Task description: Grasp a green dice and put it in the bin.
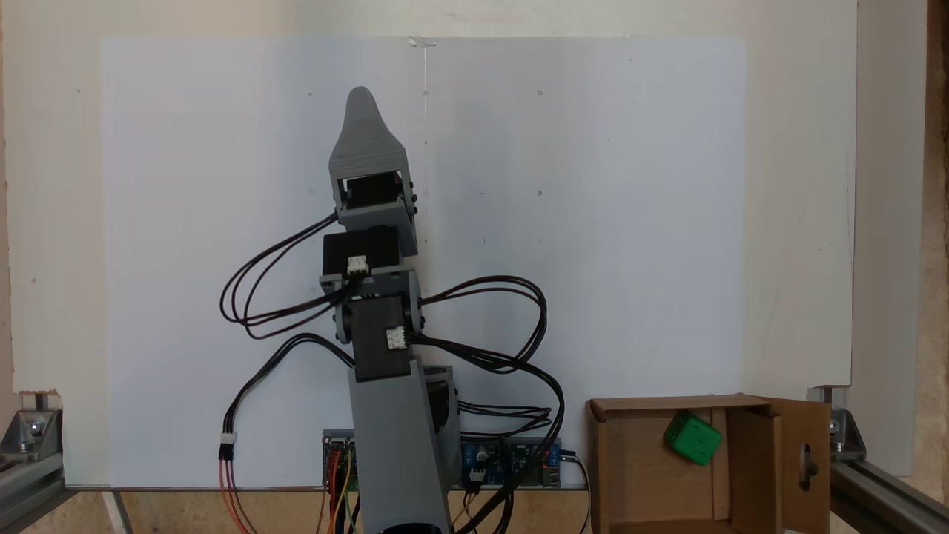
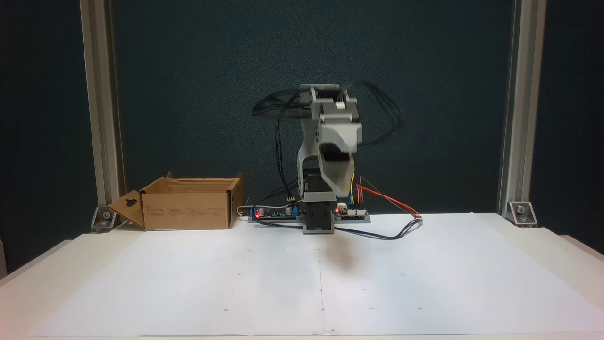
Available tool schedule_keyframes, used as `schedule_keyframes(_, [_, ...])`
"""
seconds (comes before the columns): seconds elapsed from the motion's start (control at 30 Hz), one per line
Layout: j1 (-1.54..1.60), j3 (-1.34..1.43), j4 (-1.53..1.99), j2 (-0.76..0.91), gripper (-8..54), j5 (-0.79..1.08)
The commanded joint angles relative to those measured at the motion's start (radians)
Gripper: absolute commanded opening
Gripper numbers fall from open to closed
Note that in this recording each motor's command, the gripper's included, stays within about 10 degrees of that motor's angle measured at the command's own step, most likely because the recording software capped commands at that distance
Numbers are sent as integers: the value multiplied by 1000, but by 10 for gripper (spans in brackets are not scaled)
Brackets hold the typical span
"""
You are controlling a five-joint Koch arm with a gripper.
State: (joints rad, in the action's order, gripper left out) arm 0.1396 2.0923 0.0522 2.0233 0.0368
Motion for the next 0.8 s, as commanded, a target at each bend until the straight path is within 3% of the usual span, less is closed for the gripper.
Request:
schedule_keyframes(0.0, [-17, 32, -165, 69, 443, -43])
schedule_keyframes(0.37, [-80, 383, -633, 333, 443, -41])
schedule_keyframes(0.77, [-158, 627, -1116, 348, 441, -38])
